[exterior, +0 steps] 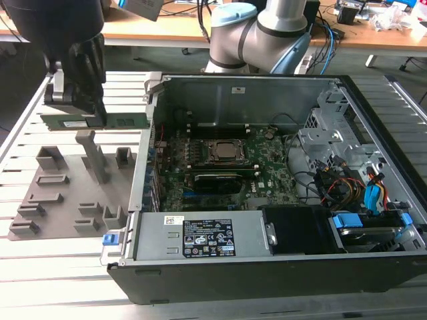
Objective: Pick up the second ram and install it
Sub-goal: 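Pick up the second ram and move it above second insertion slot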
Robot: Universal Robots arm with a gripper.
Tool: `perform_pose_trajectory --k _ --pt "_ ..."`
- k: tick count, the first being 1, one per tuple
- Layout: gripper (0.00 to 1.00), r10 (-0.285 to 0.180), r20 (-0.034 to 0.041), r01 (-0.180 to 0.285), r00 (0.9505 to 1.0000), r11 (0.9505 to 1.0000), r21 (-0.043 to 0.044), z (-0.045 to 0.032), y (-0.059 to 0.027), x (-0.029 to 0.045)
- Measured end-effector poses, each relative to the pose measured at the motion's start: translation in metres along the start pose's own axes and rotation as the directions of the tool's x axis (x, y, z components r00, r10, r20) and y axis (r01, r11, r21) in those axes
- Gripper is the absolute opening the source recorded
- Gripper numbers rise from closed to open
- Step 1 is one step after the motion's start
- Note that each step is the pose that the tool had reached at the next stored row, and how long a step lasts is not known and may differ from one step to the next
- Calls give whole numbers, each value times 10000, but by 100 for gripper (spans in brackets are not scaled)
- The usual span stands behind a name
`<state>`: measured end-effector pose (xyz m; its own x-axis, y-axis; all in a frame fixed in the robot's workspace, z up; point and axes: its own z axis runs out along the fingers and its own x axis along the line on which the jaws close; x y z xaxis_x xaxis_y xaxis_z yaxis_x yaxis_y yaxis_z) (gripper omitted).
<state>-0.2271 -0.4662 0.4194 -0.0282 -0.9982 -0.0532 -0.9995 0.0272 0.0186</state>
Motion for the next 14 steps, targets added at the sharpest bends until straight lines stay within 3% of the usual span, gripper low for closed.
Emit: perform_pose_trajectory --k 14 --pt "14 0 -5 0 10000 10000 0 -4 -254 -7"
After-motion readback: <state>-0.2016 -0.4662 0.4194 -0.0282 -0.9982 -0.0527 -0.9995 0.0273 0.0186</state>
